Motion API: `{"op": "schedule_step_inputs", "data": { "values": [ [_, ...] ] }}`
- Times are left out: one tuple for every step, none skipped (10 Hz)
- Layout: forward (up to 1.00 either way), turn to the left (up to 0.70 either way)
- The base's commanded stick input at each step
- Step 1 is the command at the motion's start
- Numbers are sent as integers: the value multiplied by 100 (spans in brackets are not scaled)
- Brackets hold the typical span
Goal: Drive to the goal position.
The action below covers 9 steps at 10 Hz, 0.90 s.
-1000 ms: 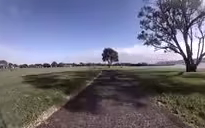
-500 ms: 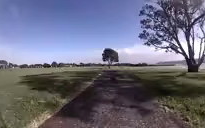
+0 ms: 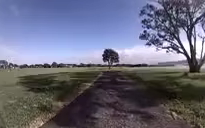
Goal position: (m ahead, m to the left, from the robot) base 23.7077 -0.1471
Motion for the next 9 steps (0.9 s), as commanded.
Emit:
{"op": "schedule_step_inputs", "data": {
  "values": [
    [45,0],
    [45,-9],
    [45,-21],
    [45,-27],
    [45,-27],
    [45,-27],
    [45,-27],
    [45,-27],
    [45,-27]
  ]
}}
